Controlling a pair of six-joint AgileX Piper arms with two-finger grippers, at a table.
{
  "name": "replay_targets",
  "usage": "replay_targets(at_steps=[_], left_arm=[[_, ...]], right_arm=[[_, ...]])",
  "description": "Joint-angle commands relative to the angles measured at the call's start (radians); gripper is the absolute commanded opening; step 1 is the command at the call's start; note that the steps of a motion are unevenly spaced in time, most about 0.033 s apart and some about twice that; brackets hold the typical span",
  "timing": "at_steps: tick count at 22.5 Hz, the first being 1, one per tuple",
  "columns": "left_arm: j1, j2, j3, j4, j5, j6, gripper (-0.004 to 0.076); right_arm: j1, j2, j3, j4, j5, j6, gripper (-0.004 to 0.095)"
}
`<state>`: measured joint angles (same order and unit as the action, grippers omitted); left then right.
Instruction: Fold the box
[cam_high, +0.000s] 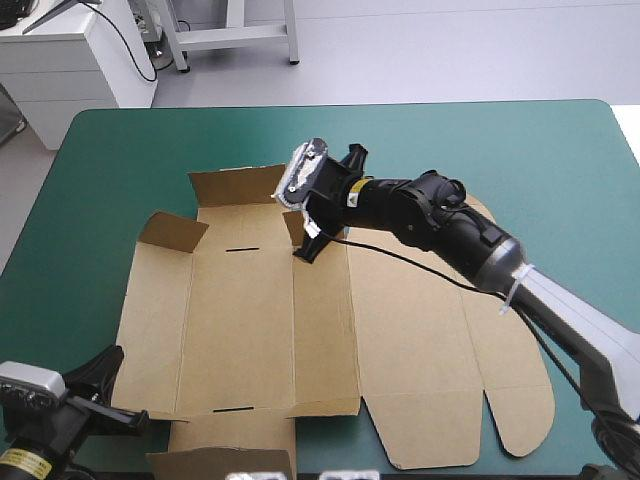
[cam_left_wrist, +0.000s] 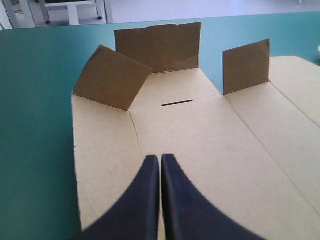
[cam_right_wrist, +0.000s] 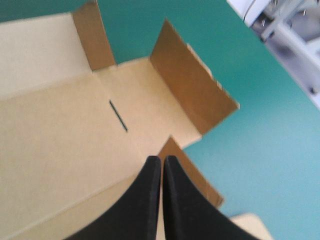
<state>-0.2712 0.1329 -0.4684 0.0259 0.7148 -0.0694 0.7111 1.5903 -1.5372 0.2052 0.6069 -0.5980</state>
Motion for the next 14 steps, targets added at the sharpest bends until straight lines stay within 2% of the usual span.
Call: replay_targets(at_steps=[1,3,6,8,10,11,14], left_arm=[[-0.004,0.149,-0.107,0.085,-0.081,-0.040,-0.0008],[-0.004,0.238,-0.170,0.127,-0.062,-0.040,-0.0008],[-0.004,0.356,-0.269,0.168,0.013,-0.040,-0.0008],[-0.004,0.453,-0.367,0.202,0.159,-0.040,-0.0008],[-0.004,0.544,-0.455,0.263,0.379,-0.047,-0.0008],[-0.004,0.562,-0.474,0.286,0.447,-0.048,-0.0008],[-0.004,0.571,-0.484,0.328,0.491,-0.048,-0.0008]], right_arm=[[-0.036,-0.086,0.004,-0.102,0.092,0.164,0.0002],[-0.052,-0.115,0.040,-0.165,0.136,0.235,0.0001],[-0.069,-0.167,0.103,-0.243,0.142,0.319,0.0001],[-0.087,-0.216,0.173,-0.279,0.144,0.388,0.0001],[-0.130,-0.279,0.264,-0.298,0.144,0.439,0.0001],[-0.150,-0.303,0.295,-0.298,0.144,0.452,0.0000],[-0.205,-0.380,0.404,-0.289,0.127,0.488,0.0000]])
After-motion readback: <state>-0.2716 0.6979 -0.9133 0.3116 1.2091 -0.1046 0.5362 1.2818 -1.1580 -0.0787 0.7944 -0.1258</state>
